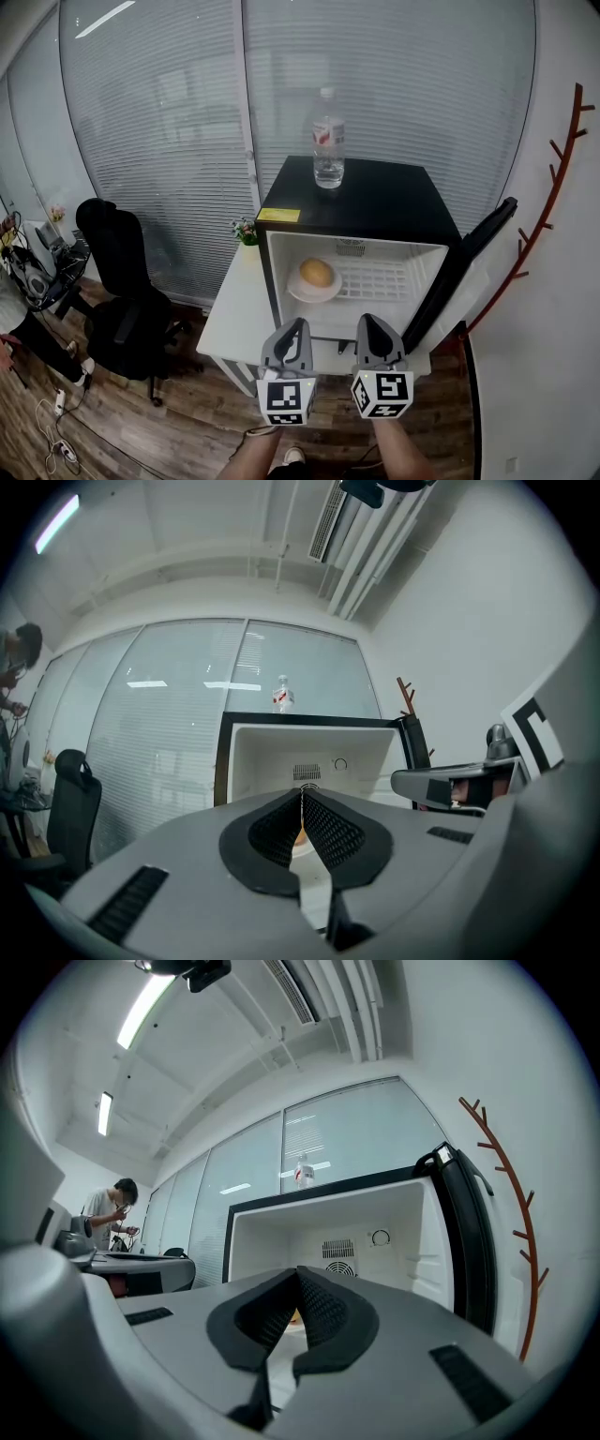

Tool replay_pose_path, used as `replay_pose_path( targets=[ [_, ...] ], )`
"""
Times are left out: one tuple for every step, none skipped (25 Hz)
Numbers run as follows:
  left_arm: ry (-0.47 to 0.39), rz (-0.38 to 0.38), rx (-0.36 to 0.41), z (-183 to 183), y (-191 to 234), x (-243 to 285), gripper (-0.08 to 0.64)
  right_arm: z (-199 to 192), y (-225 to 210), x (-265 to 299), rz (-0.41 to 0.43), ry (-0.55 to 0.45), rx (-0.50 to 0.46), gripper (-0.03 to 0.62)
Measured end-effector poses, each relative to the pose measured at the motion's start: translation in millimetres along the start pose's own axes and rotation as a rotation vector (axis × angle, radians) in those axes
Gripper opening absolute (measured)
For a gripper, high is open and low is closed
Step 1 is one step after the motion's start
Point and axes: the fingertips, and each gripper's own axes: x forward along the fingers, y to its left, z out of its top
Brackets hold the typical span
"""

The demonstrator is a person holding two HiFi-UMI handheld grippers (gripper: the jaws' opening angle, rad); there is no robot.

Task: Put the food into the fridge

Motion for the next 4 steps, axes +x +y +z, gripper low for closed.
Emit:
replay_pose_path(
  targets=[
    [0.000,0.000,0.000,0.2,-0.2,-0.4,0.032,0.6,0.2,-0.2,0.000,-0.001,-0.003,0.025],
    [0.000,0.000,0.000,0.4,-0.5,-0.8,0.032,1.2,0.4,-0.4,0.000,-0.001,-0.005,0.025],
    [0.001,0.000,0.000,0.7,-0.6,-1.3,0.032,1.9,0.8,-0.7,0.000,-0.002,-0.008,0.025],
    [0.001,0.001,0.000,0.9,-0.8,-1.9,0.032,2.7,1.2,-1.0,0.000,-0.002,-0.011,0.025]
  ],
)
